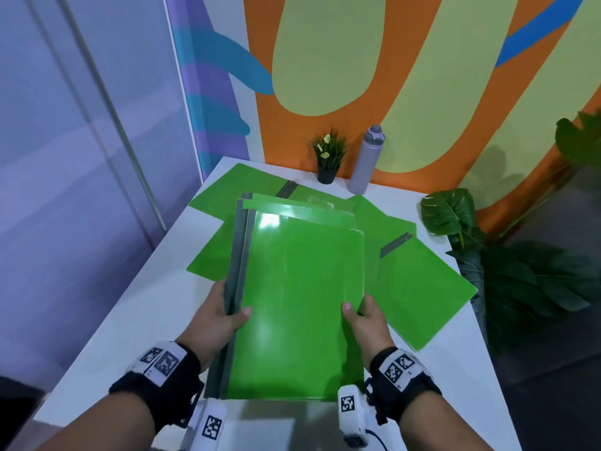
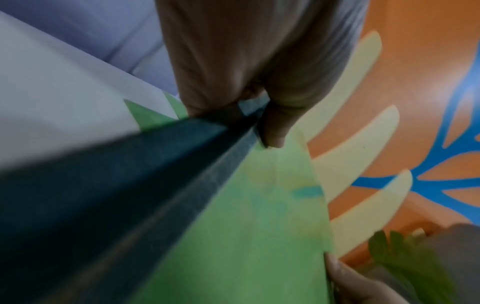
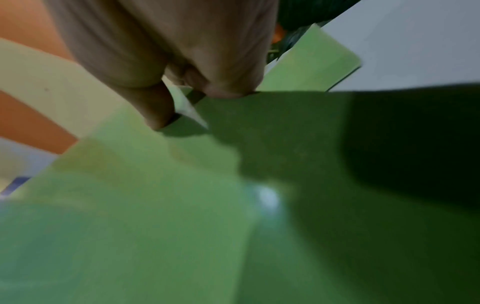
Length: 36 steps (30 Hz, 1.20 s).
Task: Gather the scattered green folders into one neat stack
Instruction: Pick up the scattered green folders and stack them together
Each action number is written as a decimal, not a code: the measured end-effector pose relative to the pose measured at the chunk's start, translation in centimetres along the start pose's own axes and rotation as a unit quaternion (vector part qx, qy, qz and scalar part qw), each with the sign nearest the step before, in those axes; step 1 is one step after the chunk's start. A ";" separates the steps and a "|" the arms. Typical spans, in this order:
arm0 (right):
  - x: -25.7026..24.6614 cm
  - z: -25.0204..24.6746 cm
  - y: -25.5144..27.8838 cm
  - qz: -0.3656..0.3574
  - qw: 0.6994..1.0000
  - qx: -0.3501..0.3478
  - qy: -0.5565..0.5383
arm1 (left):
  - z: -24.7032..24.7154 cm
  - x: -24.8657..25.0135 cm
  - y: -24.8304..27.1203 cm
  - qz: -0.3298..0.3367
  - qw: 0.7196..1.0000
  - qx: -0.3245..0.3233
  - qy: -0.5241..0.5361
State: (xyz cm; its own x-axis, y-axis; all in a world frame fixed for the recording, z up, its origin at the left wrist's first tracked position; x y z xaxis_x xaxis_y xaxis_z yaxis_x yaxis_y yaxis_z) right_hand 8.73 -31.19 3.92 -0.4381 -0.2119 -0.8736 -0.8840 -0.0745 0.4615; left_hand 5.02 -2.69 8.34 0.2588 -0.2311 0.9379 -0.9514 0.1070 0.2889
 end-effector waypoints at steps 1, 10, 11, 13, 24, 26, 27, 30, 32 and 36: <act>-0.1 0.5 -0.6 0.004 0.999 -0.021 0.028 | -0.8 0.0 -0.1 0.001 1.000 0.027 -0.002; -1.2 -1.0 -9.5 0.036 0.954 -0.009 0.297 | -8.9 -4.0 -1.2 -0.037 0.986 0.158 0.040; -1.2 -1.9 -10.8 0.045 0.948 0.014 0.316 | -9.5 -4.4 -1.5 -0.040 0.986 0.158 0.045; -1.0 -3.7 -13.5 0.073 0.938 0.058 0.334 | -10.6 -5.1 -2.3 -0.044 0.985 0.158 0.053; 1.6 -6.5 -22.3 0.214 0.867 0.068 0.445 | -13.8 -8.1 -6.1 -0.038 0.989 0.122 0.079; 1.8 -6.3 -22.3 0.214 0.857 0.047 0.467 | -13.9 -8.7 -6.3 -0.041 0.988 0.128 0.081; 2.0 -6.1 -22.2 0.208 0.856 0.039 0.472 | -13.8 -8.9 -6.2 -0.043 0.987 0.132 0.082; 2.7 -5.1 -20.4 0.188 0.854 0.023 0.485 | -13.5 -9.3 -5.9 -0.052 0.983 0.144 0.097; 3.2 -3.8 -18.3 0.171 0.855 0.010 0.490 | -13.3 -9.4 -5.4 -0.058 0.981 0.151 0.105; 5.1 -1.5 -12.6 0.150 0.849 -0.019 0.507 | -12.2 -9.2 -3.7 -0.070 0.978 0.160 0.112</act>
State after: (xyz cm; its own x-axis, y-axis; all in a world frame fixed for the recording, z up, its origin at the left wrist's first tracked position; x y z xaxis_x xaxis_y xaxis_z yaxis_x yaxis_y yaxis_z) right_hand 17.88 -32.81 -6.11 -0.2608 -0.9548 -0.1427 -0.7428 0.1041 0.6613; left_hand 8.18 10.86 0.98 0.3858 -0.0005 0.9226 -0.8987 -0.2263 0.3756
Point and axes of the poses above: each hand's wrist, its own y-axis away from the middle knuckle, its own z-axis out of the palm, x = y × z, the point moved 5 cm from there along -y, towards the middle knuckle, and after that the axes turned 13 degrees about -x, right-handed, at the moved point
